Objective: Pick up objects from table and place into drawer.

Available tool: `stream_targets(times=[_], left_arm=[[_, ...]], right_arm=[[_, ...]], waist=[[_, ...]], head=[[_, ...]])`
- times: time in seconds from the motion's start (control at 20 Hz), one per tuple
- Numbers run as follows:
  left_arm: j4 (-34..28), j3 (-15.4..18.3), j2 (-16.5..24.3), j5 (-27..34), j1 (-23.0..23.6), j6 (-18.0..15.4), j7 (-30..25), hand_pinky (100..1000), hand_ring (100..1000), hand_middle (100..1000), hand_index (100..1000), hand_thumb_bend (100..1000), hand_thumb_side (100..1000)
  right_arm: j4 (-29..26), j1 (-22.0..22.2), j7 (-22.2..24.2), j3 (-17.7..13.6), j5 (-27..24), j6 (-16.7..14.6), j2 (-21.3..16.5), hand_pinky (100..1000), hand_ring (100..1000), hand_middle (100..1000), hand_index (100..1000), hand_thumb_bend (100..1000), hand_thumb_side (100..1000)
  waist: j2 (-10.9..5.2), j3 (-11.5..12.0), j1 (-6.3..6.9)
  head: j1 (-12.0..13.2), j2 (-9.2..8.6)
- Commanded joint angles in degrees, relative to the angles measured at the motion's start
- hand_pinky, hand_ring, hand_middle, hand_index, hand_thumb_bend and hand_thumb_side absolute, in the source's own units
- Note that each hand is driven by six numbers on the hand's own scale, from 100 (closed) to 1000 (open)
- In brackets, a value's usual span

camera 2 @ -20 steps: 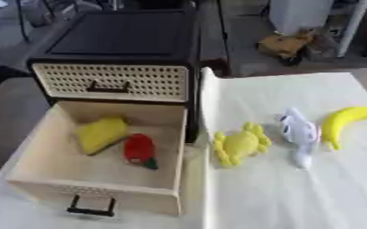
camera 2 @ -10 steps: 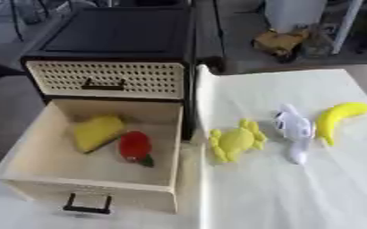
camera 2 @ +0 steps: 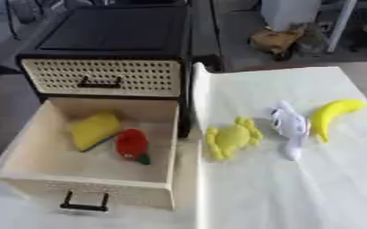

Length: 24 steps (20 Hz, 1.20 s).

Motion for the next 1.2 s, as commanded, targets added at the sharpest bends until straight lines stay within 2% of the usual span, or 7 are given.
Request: stream_targets(times=[0.05, 0.3, 0.55, 0.6, 0.65, 1.2], left_arm=[[-0.74, 0.03, 0.82, -0.16, -0.16, -3.24, -3.51, 925, 912, 809, 1000, 387, 967], [-0.74, -0.02, 0.45, -0.31, -0.25, -3.18, -3.66, 926, 912, 808, 1000, 383, 967], [-0.74, -0.03, 0.01, -0.67, -0.57, -2.88, -3.65, 926, 912, 807, 1000, 376, 966], [-0.74, -0.04, -0.09, -0.78, -0.65, -2.75, -3.63, 926, 912, 807, 1000, 376, 966], [-0.74, -0.05, -0.2, -0.9, -0.75, -2.6, -3.6, 927, 912, 807, 1000, 375, 967], [-0.74, 0.0, -1.26, -2.03, -1.64, -1.27, -2.82, 931, 893, 806, 1000, 369, 965]], right_arm=[[4.14, -2.65, 4.3, 1.03, 3.57, -2.48, -0.7, 843, 972, 915, 965, 823, 1000], [9.98, -5.31, 10.69, 2.7, 9.08, -6.13, 0.65, 846, 971, 910, 963, 869, 973], [14.54, -7.33, 14.47, 3.87, 13.25, -9.2, 2.09, 846, 971, 917, 968, 883, 930], [15.39, -7.83, 14.98, 4.07, 14.05, -9.69, 2.5, 846, 971, 917, 968, 876, 896], [16.19, -8.37, 15.45, 4.32, 14.93, -10.03, 2.98, 846, 971, 919, 969, 882, 920], [22.73, -12.85, 17.55, 6.13, 23.76, -10.36, 7.88, 849, 976, 927, 980, 880, 870]], waist=[[-1.12, 0.19, -0.18], [-0.82, 0.59, -0.31], [-0.35, 1.05, -0.62], [-0.25, 1.11, -0.69], [-0.14, 1.21, -0.76], [0.6, 2.04, -1.26]], head=[[-0.17, 0.19], [-0.11, -0.19], [-0.11, -0.69], [-0.13, -0.78], [-0.17, -0.89], [-1.07, -1.72]])
